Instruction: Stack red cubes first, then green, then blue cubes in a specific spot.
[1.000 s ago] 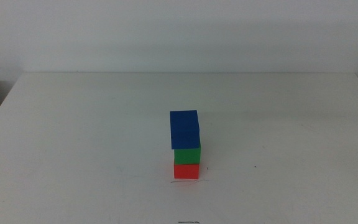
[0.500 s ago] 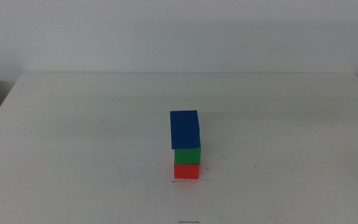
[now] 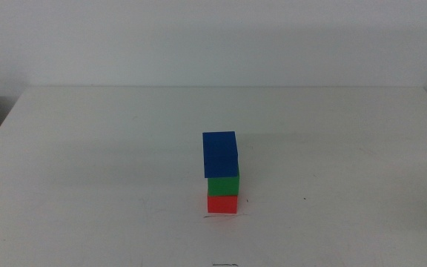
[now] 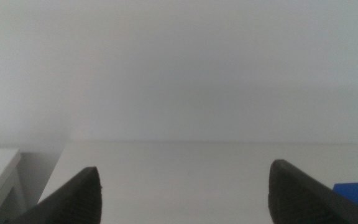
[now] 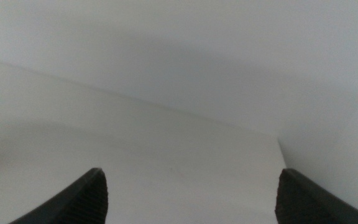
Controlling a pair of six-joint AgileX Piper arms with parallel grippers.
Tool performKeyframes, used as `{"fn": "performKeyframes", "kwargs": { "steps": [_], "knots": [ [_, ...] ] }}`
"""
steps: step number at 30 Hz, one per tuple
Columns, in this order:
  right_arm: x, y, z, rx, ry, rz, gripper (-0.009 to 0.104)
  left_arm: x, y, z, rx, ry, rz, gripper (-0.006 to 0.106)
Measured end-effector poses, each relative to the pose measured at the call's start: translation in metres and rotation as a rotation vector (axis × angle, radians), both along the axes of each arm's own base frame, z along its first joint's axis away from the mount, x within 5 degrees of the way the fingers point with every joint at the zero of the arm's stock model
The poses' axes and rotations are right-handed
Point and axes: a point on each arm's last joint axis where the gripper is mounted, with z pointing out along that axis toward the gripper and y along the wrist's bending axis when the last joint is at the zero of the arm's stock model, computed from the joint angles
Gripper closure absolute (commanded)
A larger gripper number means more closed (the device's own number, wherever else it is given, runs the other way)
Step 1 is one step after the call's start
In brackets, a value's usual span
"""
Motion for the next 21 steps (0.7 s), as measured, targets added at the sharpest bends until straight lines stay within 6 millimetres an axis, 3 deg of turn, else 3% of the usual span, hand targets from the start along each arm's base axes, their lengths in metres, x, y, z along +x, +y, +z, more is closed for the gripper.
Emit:
{"fn": "performKeyframes", "kwargs": {
  "steps": [5,10,15,21],
  "knots": [
    [-0.006,-0.001,-0.044,0.001,-0.006,-0.004,0.019,0.003,-0.001,-0.037,-0.001,-0.02,-0.003,0.011],
    [-0.001,-0.001,-0.071,0.009,0.015,-0.012,0.019,0.006,-0.001,-0.081,0.006,0.039,-0.004,0.011],
    [0.001,-0.002,-0.085,0.012,0.022,-0.019,0.019,0.007,-0.001,-0.121,0.013,0.108,-0.005,0.011],
    [0.002,-0.002,-0.083,0.015,-0.017,-0.024,0.019,0.007,-0.001,-0.151,0.011,0.114,-0.007,0.011]
  ]
}}
